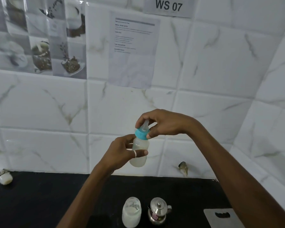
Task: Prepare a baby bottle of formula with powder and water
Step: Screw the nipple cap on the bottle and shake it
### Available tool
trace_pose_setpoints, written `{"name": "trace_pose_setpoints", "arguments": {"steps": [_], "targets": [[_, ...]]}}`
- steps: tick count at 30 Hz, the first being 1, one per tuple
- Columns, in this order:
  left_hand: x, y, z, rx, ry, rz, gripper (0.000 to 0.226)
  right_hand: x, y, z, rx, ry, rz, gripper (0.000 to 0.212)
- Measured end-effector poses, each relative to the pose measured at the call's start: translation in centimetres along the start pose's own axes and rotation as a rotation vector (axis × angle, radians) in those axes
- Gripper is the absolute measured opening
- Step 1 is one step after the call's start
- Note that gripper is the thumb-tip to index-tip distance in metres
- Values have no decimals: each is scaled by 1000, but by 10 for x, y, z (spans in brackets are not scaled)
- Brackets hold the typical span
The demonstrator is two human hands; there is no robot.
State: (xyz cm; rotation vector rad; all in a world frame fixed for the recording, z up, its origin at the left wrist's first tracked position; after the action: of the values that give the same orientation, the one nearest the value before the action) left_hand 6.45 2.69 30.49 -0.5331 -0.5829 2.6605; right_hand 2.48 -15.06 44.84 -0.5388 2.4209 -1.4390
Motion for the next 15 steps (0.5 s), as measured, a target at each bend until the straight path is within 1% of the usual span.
{"name": "trace_pose_setpoints", "arguments": {"steps": [6, 15], "targets": [[6, -6, 1, -43, -18, 16, 59, -4, 7, -1, 61, -3, -51, 40], [13, -6, -2, -104, -31, 89, 64, -11, 19, -3, 75, 64, 9, 38]]}}
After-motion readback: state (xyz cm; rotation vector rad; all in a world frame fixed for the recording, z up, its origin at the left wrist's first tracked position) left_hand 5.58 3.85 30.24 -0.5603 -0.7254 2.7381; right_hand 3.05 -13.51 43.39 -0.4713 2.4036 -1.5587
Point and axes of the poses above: each hand's wrist, its own x-axis away from the middle knuckle, its own y-axis out of the palm, z = x × y, the point moved 1 cm from there along -x, towards the middle knuckle, and after that the axes turned 6 degrees about -x, right-handed, at the moved point
